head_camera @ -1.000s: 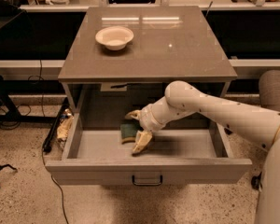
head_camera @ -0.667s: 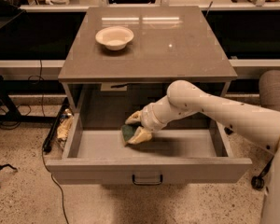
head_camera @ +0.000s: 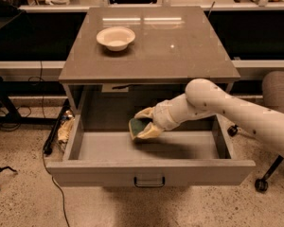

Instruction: Pick sponge from top drawer and place on counter

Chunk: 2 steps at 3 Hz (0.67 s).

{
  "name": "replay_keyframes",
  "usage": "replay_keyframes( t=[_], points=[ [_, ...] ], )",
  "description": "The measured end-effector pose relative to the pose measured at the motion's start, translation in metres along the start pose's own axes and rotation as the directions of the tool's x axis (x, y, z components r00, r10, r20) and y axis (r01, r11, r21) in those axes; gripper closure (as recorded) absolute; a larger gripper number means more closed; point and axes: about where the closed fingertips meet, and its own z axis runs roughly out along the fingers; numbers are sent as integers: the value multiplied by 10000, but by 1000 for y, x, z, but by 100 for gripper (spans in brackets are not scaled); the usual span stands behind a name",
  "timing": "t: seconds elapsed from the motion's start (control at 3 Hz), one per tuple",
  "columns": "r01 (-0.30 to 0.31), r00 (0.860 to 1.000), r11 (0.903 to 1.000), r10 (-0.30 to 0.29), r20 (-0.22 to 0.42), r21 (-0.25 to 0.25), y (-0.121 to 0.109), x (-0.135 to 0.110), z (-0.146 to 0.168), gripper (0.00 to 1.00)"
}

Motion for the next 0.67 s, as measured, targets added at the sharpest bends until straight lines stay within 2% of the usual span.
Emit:
replay_keyframes(
  t=[0.33,0.67],
  points=[
    [61,9990,9986,-84,439,534,-1,-9,-49,100],
    [-20,9981,9921,-59,621,1252,14,-13,-126,100]
  ],
)
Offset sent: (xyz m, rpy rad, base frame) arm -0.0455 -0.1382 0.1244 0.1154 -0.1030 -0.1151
